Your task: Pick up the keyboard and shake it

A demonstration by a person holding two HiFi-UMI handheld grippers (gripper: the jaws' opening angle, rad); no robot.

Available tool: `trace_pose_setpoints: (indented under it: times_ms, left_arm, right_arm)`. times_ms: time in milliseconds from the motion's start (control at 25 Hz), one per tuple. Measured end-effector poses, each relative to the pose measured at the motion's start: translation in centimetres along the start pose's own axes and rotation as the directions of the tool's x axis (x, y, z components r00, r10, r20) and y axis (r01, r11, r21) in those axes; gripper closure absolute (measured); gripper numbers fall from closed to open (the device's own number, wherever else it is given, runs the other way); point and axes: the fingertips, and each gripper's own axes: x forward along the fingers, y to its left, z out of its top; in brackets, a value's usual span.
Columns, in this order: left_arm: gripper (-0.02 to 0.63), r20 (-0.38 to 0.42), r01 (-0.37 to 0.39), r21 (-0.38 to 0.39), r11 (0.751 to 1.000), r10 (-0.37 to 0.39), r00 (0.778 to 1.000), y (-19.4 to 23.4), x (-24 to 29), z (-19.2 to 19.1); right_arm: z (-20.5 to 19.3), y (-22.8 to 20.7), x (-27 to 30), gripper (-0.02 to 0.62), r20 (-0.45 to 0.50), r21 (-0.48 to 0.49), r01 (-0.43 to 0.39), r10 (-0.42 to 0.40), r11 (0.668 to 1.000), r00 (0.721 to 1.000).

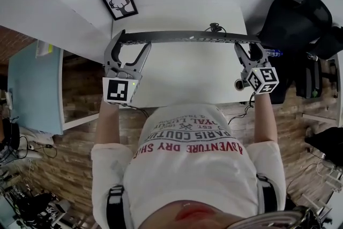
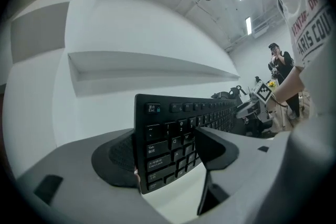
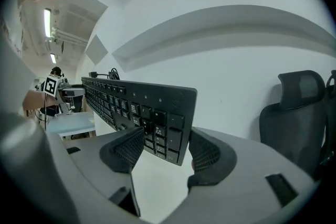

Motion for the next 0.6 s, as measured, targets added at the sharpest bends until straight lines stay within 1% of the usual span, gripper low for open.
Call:
trace_pose_setpoints:
  times_ms: [40,80,120,160,200,240,320,440,520,600]
  left_arm:
    - [0.275,0.025,-0.006,0.011,1.0,0.006,1.0,-0.4,0.1,0.5]
    - [0.275,0.033,-0.008,0.042,0.999,0.006,0.999,-0.8,0.0,0.9]
    - [0.275,0.019,0.001,0.108,0.994,-0.003,1.0,-1.2,-0.1,0.9]
    - [0.275,-0.009,0.019,0.191,0.981,-0.017,1.0,-1.7,-0.3,0.8]
    - [0.275,-0.03,0.032,0.253,0.967,-0.025,0.999,-2.1,-0.4,0.8]
    - [0.275,-0.032,0.032,0.278,0.96,-0.024,0.999,-2.5,-0.6,0.8]
    - [0.275,-0.002,0.009,0.263,0.965,-0.009,1.0,-3.2,-0.8,0.9]
    - [0.275,0.075,-0.025,0.242,0.97,0.008,0.997,-3.7,-1.1,1.7]
    - [0.275,0.081,-0.027,0.237,0.971,0.007,0.997,-3.7,-1.1,1.5]
    - [0.275,0.066,-0.025,0.217,0.976,0.011,0.998,-3.4,-1.1,1.0]
  right_arm:
    - [-0.1,-0.3,-0.1,0.311,0.009,0.001,0.004,-0.004,1.0,1.0]
    - [-0.2,-0.6,-0.1,0.311,0.022,-0.001,0.008,-0.008,1.0,1.0]
    - [-0.1,-0.9,-0.2,0.311,0.037,-0.004,0.011,-0.011,1.0,0.999]
    - [0.0,-1.2,-0.2,0.311,0.054,-0.01,0.015,-0.014,1.0,0.998]
    - [0.1,-1.4,-0.3,0.311,0.071,-0.015,0.02,-0.019,1.0,0.997]
    - [0.3,-1.7,-0.4,0.311,0.086,-0.019,0.025,-0.024,1.0,0.996]
    - [0.7,-2.2,-0.6,0.311,0.107,-0.021,0.036,-0.033,0.999,0.994]
    - [1.2,-2.6,-0.8,0.311,0.117,-0.027,0.044,-0.041,0.999,0.992]
    - [1.3,-2.6,-0.8,0.311,0.117,-0.034,0.047,-0.043,0.998,0.992]
    - [1.2,-2.5,-0.7,0.311,0.113,-0.039,0.05,-0.046,0.998,0.993]
